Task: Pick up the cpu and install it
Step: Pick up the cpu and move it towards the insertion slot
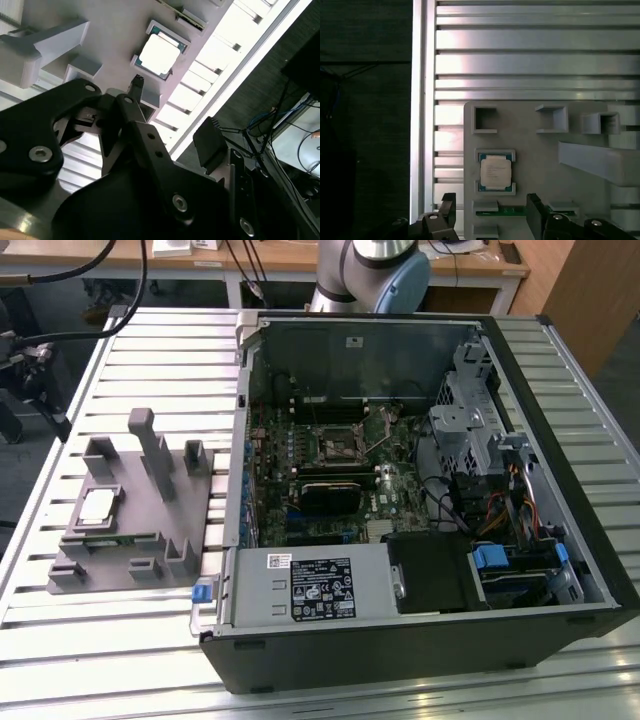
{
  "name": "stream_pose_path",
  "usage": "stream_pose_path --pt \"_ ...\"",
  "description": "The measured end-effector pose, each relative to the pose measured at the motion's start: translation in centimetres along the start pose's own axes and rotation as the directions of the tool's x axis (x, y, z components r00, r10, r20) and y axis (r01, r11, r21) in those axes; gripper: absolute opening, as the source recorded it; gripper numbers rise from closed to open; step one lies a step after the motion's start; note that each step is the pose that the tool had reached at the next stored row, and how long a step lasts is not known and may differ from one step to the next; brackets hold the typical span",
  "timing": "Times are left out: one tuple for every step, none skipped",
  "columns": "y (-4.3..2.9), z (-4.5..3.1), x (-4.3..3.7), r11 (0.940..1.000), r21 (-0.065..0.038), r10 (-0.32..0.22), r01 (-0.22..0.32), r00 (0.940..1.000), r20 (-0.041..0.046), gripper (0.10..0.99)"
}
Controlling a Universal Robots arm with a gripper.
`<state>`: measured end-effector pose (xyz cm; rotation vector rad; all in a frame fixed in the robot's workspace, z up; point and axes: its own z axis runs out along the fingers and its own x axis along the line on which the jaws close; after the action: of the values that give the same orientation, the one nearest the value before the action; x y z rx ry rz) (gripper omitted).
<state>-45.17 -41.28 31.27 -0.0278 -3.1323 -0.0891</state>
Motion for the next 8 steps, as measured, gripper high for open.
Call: stream_pose_path --pt "-0.02 0.11 0.0 1.0 0.0 0.0 0.0 1.0 -0.0001 0.639" --pt "-0.03 0.24 0.0 1.0 0.0 0.0 0.0 1.0 -0.0001 0.706" --pt "-0.04 0.38 0.0 1.0 0.0 0.0 0.0 1.0 0.0 0.706" --pt "-0.05 0.53 -0.01 1.0 0.0 0.0 0.0 1.0 -0.0001 0.706" --pt "-0.07 0.69 -0.01 1.0 0.0 -0.001 0.001 1.0 -0.0002 0.706" --pt "-0.07 0.85 -0.01 1.0 0.0 -0.002 0.002 1.0 -0.0002 0.706" --pt "-0.08 1.02 -0.01 1.0 -0.001 -0.005 0.005 1.0 -0.0004 0.706" --pt "-0.1 1.2 -0.01 0.9999 -0.001 -0.014 0.014 0.9999 -0.0009 0.706"
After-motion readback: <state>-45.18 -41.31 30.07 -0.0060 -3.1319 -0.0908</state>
